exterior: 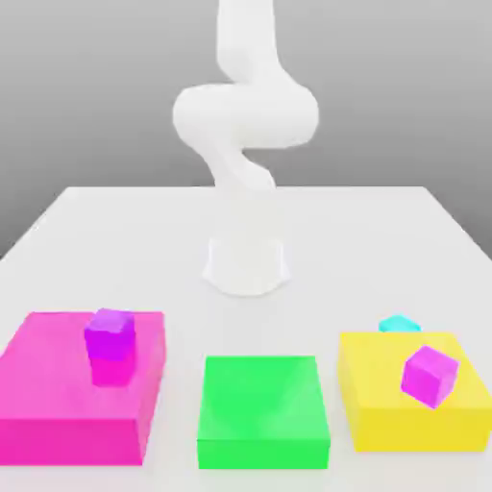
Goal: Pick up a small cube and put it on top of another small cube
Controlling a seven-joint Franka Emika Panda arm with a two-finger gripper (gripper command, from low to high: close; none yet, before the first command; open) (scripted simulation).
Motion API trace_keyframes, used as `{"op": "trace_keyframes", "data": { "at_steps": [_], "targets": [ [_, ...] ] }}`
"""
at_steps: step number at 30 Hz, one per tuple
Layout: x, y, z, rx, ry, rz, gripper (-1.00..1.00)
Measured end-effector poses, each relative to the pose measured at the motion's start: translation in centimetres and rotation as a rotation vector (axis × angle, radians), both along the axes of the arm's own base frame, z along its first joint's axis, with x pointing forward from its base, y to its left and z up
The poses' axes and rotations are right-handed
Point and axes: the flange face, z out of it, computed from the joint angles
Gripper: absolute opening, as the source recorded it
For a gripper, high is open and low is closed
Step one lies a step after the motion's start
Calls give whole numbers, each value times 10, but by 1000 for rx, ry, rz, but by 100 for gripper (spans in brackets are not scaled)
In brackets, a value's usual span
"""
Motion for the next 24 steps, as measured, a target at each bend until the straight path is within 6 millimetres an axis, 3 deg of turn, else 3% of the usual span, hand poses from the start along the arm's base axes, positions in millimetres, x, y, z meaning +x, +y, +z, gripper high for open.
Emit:
{"op": "trace_keyframes", "data": {
  "at_steps": [6, 13, 18, 24],
  "targets": [
    [69, 48, -60, -13, 133, 84, 0],
    [128, 115, -146, -41, 283, 181, 0],
    [153, 172, -219, -70, 389, 257, 0],
    [165, 233, -316, -111, 515, 333, 0]
  ]
}}
